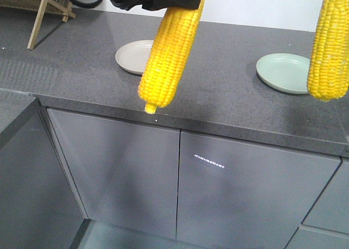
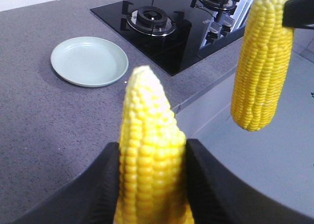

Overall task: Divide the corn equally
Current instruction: 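Drive the base with both held cobs to the counter with empty plates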

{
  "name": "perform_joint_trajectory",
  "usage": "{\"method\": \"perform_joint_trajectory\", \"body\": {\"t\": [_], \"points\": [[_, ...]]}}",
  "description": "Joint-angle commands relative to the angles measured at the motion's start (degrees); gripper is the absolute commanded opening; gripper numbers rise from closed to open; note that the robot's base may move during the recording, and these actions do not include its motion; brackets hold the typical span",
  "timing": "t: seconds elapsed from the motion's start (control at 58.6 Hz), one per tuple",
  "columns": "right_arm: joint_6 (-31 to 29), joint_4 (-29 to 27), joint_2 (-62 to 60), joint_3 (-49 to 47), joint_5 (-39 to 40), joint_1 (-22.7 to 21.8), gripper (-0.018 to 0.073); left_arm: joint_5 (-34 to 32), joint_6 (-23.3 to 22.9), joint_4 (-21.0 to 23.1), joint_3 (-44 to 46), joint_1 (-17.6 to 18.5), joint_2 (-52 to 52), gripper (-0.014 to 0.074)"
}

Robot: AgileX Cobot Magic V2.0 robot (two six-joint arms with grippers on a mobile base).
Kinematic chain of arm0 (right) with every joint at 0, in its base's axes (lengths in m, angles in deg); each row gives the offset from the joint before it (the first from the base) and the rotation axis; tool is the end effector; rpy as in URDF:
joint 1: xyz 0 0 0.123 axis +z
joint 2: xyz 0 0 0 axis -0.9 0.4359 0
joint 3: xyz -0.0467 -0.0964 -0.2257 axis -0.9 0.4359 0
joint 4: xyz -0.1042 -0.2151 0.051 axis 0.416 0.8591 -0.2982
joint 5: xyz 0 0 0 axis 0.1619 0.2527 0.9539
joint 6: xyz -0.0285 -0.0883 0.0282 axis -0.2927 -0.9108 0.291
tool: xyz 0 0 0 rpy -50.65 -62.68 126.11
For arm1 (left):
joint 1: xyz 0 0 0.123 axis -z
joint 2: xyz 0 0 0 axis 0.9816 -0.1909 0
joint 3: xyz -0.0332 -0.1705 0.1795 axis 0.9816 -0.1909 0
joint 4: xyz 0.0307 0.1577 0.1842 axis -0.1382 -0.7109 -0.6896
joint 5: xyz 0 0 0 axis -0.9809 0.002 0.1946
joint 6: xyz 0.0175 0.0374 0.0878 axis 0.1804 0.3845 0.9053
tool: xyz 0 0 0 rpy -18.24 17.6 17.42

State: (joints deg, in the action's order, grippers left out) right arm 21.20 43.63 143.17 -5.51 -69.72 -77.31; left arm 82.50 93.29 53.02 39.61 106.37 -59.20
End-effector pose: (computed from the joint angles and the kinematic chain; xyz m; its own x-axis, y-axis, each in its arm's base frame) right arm 0.2361 0.0064 0.4548 -0.3329 -0.1720 -0.9272 -0.4757 0.8796 0.0076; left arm 0.2873 -0.2062 0.4427 -0.4357 0.2316 -0.8698 0.7990 0.5445 -0.2552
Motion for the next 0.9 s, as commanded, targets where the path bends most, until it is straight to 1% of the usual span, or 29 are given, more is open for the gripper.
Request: {"method": "perform_joint_trajectory", "body": {"t": [0.0,0.888], "points": [[-0.2,-2.5,-1.2,-1.8,2.9,-0.4,-0.0005,-3.4,-0.3,2.6,1.8,0.0,2.4,-0.0006],[-0.2,-2.5,-1.2,-1.8,2.9,-0.4,-0.0005,-3.4,-0.3,2.6,1.8,0.0,2.4,-0.0006]]}}
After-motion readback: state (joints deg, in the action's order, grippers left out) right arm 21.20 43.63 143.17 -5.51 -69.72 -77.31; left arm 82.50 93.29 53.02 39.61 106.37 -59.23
